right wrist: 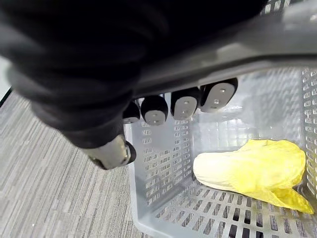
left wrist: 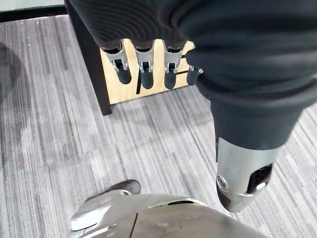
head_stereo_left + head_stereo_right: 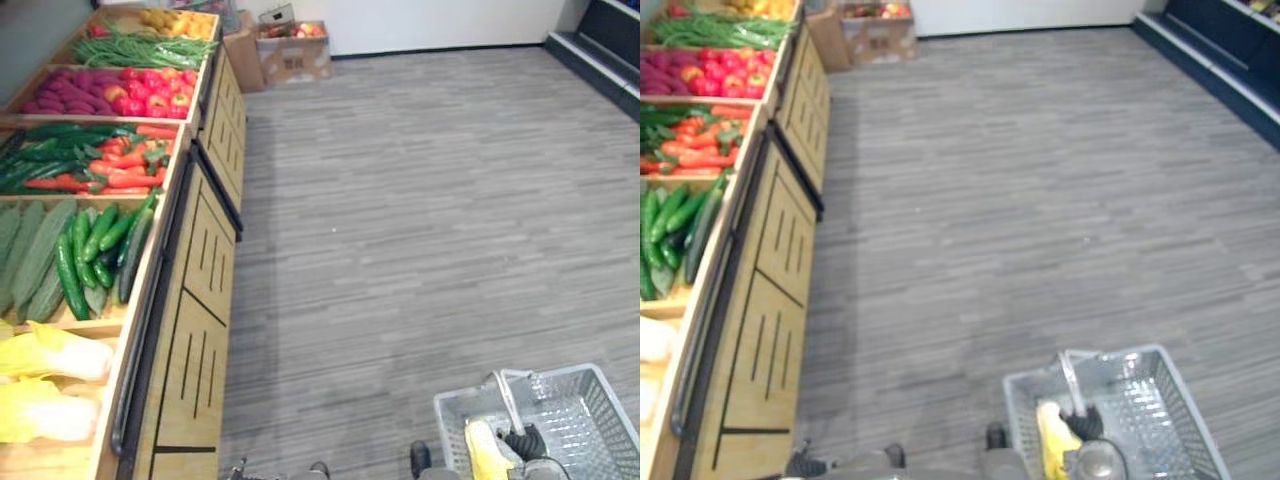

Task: Pick vegetable in the basket

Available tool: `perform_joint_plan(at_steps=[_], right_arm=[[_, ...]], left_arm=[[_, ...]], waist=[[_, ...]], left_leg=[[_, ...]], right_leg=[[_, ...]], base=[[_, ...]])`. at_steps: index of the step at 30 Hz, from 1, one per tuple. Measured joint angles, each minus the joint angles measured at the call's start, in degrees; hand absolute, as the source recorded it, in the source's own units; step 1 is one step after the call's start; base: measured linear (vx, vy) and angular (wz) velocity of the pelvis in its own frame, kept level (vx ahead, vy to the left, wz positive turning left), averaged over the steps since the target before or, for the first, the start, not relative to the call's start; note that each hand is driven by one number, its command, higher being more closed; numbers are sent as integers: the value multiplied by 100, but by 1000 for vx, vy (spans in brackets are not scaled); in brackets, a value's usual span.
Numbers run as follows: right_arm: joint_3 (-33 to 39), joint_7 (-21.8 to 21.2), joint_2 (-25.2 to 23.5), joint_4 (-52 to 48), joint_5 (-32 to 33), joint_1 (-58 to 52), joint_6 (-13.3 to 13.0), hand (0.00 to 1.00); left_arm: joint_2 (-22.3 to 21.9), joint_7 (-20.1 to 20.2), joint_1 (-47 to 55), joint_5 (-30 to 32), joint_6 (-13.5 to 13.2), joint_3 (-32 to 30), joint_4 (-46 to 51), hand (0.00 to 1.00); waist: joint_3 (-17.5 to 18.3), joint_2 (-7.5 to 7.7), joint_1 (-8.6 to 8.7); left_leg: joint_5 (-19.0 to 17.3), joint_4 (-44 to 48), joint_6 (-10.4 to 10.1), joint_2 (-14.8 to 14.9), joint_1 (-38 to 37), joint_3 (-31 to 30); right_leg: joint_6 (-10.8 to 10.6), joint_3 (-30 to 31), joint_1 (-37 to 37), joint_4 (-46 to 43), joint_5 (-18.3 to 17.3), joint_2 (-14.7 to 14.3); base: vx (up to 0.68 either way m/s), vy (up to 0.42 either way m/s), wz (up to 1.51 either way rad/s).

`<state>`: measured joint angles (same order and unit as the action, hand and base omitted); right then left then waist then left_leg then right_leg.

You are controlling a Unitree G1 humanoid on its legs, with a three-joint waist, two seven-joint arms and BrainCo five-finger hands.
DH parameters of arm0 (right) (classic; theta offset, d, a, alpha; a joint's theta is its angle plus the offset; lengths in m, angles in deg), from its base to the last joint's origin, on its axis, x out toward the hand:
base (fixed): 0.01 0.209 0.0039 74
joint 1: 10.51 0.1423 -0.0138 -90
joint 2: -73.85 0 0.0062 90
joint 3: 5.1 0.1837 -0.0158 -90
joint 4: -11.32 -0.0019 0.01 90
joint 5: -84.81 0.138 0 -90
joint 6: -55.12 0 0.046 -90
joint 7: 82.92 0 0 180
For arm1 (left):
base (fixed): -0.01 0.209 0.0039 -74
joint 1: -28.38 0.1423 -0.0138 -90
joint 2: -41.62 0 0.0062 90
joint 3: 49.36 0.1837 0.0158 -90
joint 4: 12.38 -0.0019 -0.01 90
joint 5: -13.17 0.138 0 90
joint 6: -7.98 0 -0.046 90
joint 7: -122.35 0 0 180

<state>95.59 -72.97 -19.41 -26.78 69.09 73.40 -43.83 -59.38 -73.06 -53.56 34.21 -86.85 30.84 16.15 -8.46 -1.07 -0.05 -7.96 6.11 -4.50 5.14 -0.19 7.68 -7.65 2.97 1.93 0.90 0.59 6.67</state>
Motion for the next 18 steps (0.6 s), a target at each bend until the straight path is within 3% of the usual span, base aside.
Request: perform_joint_plan(at_steps=[7,10,11,12,13,14,16,18], right_arm=[[11,-19,-27,12,1,42,0,100],[251,-11,-54,16,2,19,1,100],[282,0,-59,-2,1,22,1,100],[295,18,-123,-122,1,-39,4,100],[293,36,-179,-211,1,-103,6,100],[295,90,-330,-384,2,-246,19,100],[299,103,-478,-543,5,-461,22,100],[301,98,-647,-711,9,-534,22,100]], left_arm=[[76,3,-4,-1,-3,92,-3,0],[134,4,-5,-2,-2,193,-8,0],[152,5,0,-1,-2,281,-11,0],[225,8,-4,-1,-5,346,8,0],[258,8,-6,-10,-2,369,13,0],[290,7,2,-15,5,366,31,0],[241,2,20,-22,6,274,131,0],[223,-3,3,-72,39,168,216,0]], waist=[[-1,111,-24],[3,141,-20],[-30,167,-1],[-54,192,31],[-121,310,50],[-176,300,138],[-168,350,133],[-173,378,106]], left_leg=[[-62,-61,43,-117,-1,124],[-394,239,180,-171,-20,115],[-510,367,247,-165,-48,106],[-596,511,280,-224,-143,82],[-671,607,316,-277,-202,45],[-810,823,434,-309,-351,-95],[-974,931,531,-295,-424,-140],[-1101,975,556,-259,-436,-204]], right_leg=[[-102,103,175,-121,-62,68],[-287,145,527,-1270,-530,150],[-254,146,952,-2303,-589,125],[-139,220,1456,-3547,-512,141],[37,287,1633,-4033,-395,163],[163,510,1902,-4901,36,118],[166,697,2080,-5365,35,-5],[252,596,2324,-5210,-422,-150]], base=[[37,26,-8],[64,57,-2],[7,60,3],[14,70,12],[59,80,42],[94,75,47],[112,72,28],[154,38,8]])
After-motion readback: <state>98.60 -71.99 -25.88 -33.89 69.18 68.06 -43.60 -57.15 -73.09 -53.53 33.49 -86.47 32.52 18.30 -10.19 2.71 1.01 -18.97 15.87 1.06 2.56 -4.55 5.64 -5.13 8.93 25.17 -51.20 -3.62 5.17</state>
